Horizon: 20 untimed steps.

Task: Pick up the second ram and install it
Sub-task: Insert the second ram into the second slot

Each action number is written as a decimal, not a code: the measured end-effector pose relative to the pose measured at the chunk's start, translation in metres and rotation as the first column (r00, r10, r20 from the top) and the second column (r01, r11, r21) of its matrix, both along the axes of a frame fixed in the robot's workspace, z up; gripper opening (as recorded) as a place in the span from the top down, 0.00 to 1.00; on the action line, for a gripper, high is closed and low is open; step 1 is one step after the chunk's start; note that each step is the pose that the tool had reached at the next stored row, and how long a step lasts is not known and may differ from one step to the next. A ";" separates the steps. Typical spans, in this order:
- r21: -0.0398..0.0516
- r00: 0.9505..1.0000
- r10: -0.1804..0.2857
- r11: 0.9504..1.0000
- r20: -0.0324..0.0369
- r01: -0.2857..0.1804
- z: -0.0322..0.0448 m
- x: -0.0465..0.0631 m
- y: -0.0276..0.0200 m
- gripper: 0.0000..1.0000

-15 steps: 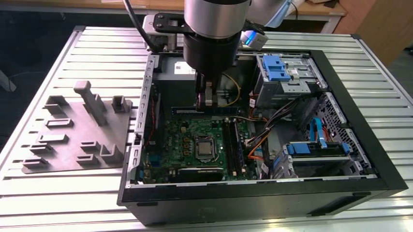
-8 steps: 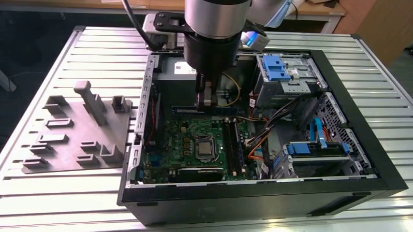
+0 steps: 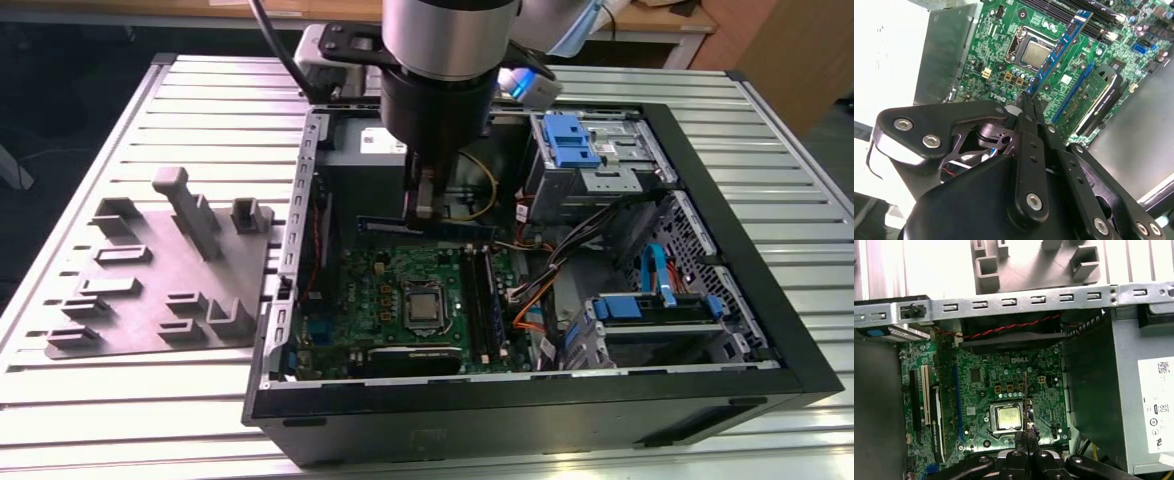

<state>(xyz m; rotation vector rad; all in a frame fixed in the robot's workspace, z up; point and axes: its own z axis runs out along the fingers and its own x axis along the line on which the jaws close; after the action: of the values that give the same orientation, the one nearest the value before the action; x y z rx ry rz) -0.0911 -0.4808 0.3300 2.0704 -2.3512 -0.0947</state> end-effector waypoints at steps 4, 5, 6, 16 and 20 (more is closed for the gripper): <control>0.000 0.998 -0.058 0.998 0.000 0.058 -0.0002 0.000 0.0000 0.88; 0.000 0.997 -0.073 0.997 0.000 0.073 -0.0002 0.000 0.0000 0.88; 0.000 0.996 -0.088 0.996 0.000 0.088 -0.0003 0.000 0.0000 0.88; 0.000 0.967 -0.253 0.967 0.000 0.253 -0.0009 0.000 0.0000 0.88; 0.000 0.947 -0.322 0.947 0.000 0.322 -0.0014 0.000 0.0000 0.88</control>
<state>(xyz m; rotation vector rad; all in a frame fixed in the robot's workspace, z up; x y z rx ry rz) -0.0912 -0.4808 0.3286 1.6644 -2.6659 -0.0955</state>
